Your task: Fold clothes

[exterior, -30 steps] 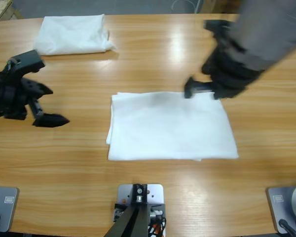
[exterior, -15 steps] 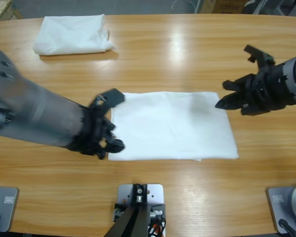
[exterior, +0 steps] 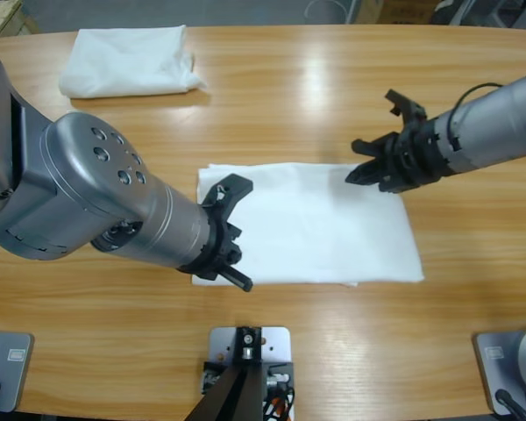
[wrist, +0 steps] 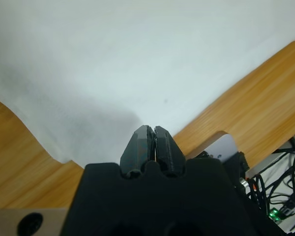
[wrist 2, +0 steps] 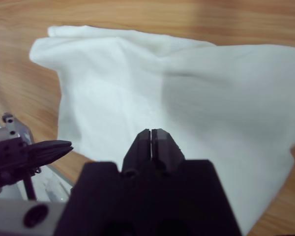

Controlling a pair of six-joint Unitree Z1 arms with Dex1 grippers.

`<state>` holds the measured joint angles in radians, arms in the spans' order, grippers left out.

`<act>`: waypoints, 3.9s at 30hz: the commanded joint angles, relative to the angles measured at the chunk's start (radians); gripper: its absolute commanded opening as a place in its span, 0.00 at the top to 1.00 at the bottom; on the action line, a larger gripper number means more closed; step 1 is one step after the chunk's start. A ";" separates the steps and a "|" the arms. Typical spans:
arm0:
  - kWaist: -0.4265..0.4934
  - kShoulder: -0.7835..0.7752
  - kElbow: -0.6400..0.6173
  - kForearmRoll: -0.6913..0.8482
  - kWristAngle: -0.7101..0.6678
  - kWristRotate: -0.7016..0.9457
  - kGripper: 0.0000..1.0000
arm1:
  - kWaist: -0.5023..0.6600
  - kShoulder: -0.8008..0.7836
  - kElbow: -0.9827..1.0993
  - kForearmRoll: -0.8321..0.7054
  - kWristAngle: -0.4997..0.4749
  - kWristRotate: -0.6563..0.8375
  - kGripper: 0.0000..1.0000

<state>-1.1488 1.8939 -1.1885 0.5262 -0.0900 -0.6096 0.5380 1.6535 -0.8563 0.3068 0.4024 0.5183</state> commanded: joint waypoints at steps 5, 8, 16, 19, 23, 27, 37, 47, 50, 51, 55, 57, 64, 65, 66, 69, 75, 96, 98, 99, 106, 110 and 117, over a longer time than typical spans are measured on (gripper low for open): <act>-0.016 0.099 0.023 -0.017 0.001 -0.035 1.00 | -0.112 0.173 0.030 -0.059 0.012 -0.072 1.00; -0.016 0.127 0.024 -0.015 -0.028 -0.043 1.00 | -0.112 0.189 0.039 -0.067 0.006 -0.073 1.00; -0.016 0.170 0.026 -0.006 -0.032 -0.085 1.00 | -0.124 0.203 0.063 -0.089 -0.005 -0.079 1.00; -0.018 0.175 0.029 0.009 -0.039 -0.085 1.00 | -0.146 0.204 0.075 -0.089 -0.011 -0.078 1.00; -0.037 0.167 0.039 0.028 -0.039 -0.085 1.00 | -0.231 0.233 0.074 -0.092 -0.015 -0.106 1.00; -0.041 0.163 0.043 0.028 -0.039 -0.087 1.00 | -0.358 0.259 0.069 -0.091 -0.023 -0.148 1.00; -0.042 0.169 0.026 0.026 -0.035 -0.089 1.00 | -0.312 -0.097 0.056 -0.025 0.130 -0.157 1.00; 0.055 0.013 -0.114 0.024 0.013 -0.073 1.00 | -0.147 -0.287 0.191 0.132 0.019 0.037 1.00; 0.089 0.071 -0.161 0.025 0.004 -0.077 1.00 | -0.147 -0.224 0.226 0.120 -0.012 0.072 1.00; 0.095 0.088 -0.172 0.025 -0.003 -0.078 1.00 | -0.143 -0.209 0.236 0.120 -0.017 0.088 1.00; 0.121 0.156 -0.186 0.025 -0.005 -0.078 1.00 | -0.066 -0.170 0.249 0.115 -0.068 0.164 1.00; 0.145 0.177 -0.186 0.025 -0.005 -0.078 1.00 | -0.046 -0.133 0.249 0.115 -0.090 0.189 1.00; 0.177 0.173 -0.183 0.026 -0.005 -0.072 1.00 | 0.008 0.006 0.249 0.088 -0.198 0.265 1.00; 0.177 0.171 -0.183 0.026 -0.005 -0.072 1.00 | 0.008 0.015 0.248 0.090 -0.207 0.268 1.00; 0.177 0.169 -0.183 0.026 -0.005 -0.072 1.00 | 0.009 0.031 0.248 0.091 -0.212 0.270 1.00; 0.181 0.167 -0.192 0.026 -0.005 -0.073 1.00 | 0.019 0.052 0.247 0.090 -0.223 0.272 1.00; 0.204 0.189 -0.196 0.027 0.034 -0.084 1.00 | 0.034 0.033 0.247 0.092 -0.221 0.272 1.00; 0.451 0.153 -0.096 0.069 0.096 -0.097 1.00 | 0.056 -0.032 0.249 0.108 -0.231 0.286 1.00; 0.462 0.071 -0.071 0.071 0.096 -0.094 1.00 | 0.056 -0.036 0.249 0.107 -0.235 0.286 1.00; 0.451 0.030 -0.071 0.072 0.095 -0.089 1.00 | 0.056 -0.037 0.249 0.106 -0.236 0.286 1.00; 0.243 -0.134 -0.087 0.075 0.098 -0.048 1.00 | 0.072 -0.146 0.219 0.162 -0.270 0.247 0.87; 0.169 -0.167 -0.020 0.073 0.098 0.007 1.00 | 0.075 -0.270 0.065 0.334 -0.247 0.219 0.00; 0.083 -0.033 0.017 -0.022 0.083 -0.007 1.00 | -0.201 -0.168 0.033 0.373 -0.095 0.032 0.15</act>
<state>-0.9881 1.7413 -1.2199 0.5816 -0.0070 -0.6177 0.5323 1.4265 -0.8382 0.7000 0.2133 0.6904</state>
